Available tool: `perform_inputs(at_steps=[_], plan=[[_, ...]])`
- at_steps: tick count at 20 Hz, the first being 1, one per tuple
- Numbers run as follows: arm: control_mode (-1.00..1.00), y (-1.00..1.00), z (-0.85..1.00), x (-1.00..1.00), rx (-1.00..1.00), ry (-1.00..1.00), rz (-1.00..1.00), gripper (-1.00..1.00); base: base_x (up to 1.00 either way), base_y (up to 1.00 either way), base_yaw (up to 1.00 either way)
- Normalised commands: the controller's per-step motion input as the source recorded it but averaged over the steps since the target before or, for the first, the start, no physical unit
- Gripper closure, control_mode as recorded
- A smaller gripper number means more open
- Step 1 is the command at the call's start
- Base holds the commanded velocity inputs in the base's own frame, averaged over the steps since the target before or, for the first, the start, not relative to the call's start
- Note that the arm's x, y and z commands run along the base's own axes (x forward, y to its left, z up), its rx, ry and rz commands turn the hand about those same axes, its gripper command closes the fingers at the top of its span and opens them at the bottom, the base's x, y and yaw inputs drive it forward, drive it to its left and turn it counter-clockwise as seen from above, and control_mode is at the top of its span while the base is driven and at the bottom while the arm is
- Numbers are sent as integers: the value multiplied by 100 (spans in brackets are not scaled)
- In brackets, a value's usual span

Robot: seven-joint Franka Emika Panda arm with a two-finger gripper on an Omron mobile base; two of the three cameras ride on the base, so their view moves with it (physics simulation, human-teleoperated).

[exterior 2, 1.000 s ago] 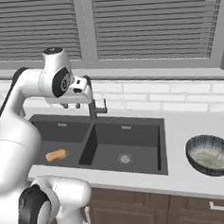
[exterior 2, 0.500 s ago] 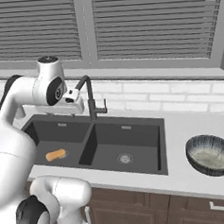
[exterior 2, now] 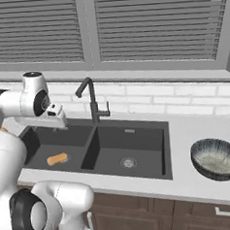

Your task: Pick the squash from the sink and place it in the bowl. Then pick the bowl and place it in the microwave. Then close the microwave door and press the start button.

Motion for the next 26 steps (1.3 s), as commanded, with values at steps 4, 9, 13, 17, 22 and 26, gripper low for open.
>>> perform_inputs(at_steps=[4,9,13,17,22,26], plan=[[-100,57,-47,33,0,17,-11,-100,0,0,0],[-100,39,-62,26,3,20,-12,-100,0,0,0],[-100,12,-47,33,1,16,-5,-100,0,0,0],[-100,26,-38,20,-2,12,-11,-100,0,0,0],[-100,18,-20,6,-4,6,-14,-100,0,0,0],[-100,3,-21,2,-3,1,-12,-100,0,0,0]])
